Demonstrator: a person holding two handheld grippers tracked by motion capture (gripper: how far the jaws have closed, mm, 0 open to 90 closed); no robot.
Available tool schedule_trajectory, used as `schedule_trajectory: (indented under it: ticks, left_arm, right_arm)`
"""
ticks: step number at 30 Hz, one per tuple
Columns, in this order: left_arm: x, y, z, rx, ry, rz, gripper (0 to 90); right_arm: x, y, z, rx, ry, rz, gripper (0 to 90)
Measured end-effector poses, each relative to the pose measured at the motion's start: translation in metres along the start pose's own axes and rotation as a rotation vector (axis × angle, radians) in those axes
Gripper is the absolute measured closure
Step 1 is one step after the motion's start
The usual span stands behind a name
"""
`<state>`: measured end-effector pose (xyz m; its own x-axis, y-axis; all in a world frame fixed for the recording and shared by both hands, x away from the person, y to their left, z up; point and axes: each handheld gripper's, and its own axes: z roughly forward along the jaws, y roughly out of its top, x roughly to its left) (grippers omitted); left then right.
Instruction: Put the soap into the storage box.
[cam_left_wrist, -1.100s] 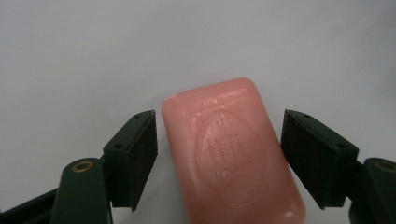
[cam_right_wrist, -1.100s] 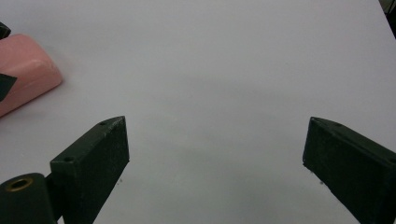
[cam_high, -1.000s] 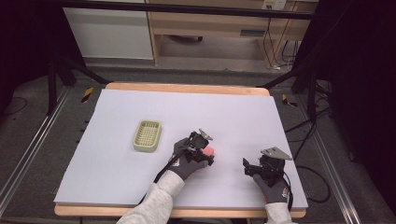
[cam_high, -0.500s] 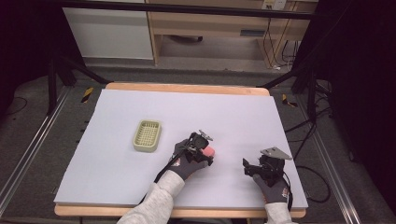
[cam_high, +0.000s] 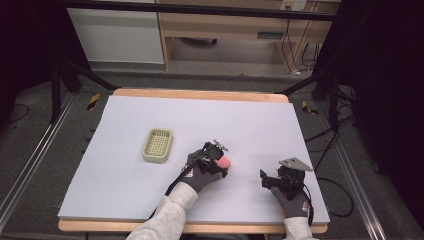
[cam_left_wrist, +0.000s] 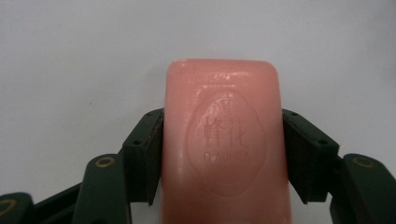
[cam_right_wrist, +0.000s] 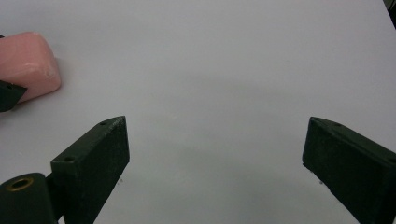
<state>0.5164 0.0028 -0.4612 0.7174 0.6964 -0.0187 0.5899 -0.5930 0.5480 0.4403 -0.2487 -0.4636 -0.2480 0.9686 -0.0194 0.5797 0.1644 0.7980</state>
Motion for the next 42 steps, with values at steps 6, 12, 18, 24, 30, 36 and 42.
schedule_trajectory:
  ticks: [6,12,18,24,30,36,42]
  left_arm:
    - [-0.001,0.001,-0.001,0.008,0.003,0.007,37.3]
    - [0.002,0.001,-0.008,0.008,-0.004,0.014,37.4]
    - [0.003,0.001,-0.021,-0.015,-0.004,0.014,37.4]
    - [0.004,-0.001,-0.032,-0.023,-0.002,0.025,37.4]
    - [0.01,-0.008,-0.046,-0.037,-0.004,0.027,37.4]
    - [0.017,-0.013,-0.057,-0.051,0.005,0.02,37.4]
    - [0.029,-0.022,-0.069,-0.072,0.007,-0.009,37.4]
  right_arm:
    - [0.0,0.0,0.0,0.001,0.002,0.0,7.6]
    - [0.0,0.0,0.0,0.001,0.003,0.001,7.6]
    - [0.0,0.0,0.0,0.0,0.002,0.0,7.6]
    - [0.0,0.0,0.0,-0.002,0.001,0.001,7.6]
    - [-0.001,0.0,0.0,-0.003,0.003,0.002,7.6]
    - [-0.001,0.0,0.0,-0.004,0.002,0.0,7.6]
    - [-0.001,0.0,-0.001,-0.005,0.0,0.0,7.6]
